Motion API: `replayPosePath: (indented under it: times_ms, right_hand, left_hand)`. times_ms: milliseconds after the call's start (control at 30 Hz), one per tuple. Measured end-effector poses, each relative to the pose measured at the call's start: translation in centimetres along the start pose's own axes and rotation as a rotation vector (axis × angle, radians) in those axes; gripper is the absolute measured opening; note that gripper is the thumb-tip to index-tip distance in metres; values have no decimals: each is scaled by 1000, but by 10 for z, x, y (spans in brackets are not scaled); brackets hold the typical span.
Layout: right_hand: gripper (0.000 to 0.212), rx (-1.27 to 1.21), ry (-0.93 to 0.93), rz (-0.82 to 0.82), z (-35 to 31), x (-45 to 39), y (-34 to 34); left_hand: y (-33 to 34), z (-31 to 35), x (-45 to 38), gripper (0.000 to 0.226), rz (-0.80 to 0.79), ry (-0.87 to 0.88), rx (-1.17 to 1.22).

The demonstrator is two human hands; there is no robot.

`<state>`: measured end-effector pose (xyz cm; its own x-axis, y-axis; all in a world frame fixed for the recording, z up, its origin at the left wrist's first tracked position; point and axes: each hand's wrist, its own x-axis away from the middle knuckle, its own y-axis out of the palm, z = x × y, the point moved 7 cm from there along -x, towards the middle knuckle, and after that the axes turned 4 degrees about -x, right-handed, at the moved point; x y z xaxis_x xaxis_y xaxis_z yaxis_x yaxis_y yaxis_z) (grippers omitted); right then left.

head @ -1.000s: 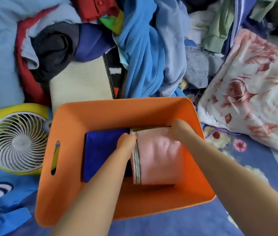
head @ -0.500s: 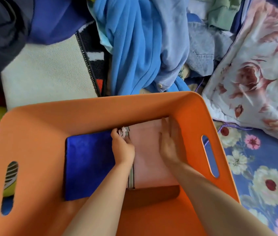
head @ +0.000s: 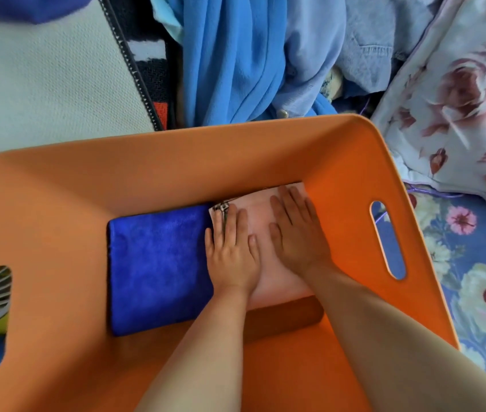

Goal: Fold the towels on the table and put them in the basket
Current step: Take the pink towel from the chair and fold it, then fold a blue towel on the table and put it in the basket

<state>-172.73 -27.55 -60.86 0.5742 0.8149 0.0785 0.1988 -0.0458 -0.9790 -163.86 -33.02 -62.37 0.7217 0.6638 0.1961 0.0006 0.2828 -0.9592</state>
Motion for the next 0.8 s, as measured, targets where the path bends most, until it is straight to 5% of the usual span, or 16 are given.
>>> replayPosePath:
  times_ms: [267, 433, 800]
  right_hand:
    - [67, -114, 2, -190, -2, -2, 2]
    - [54, -82, 18, -419, -1, -2, -24]
    - [49, -54, -98, -216, -26, 46, -208]
  left_hand:
    - [0, -2, -2, 63, -119, -26, 51]
    - [-37, 3, -1, 52, -220, -13, -5]
    - [-220, 50, 51, 26, 50, 44, -144]
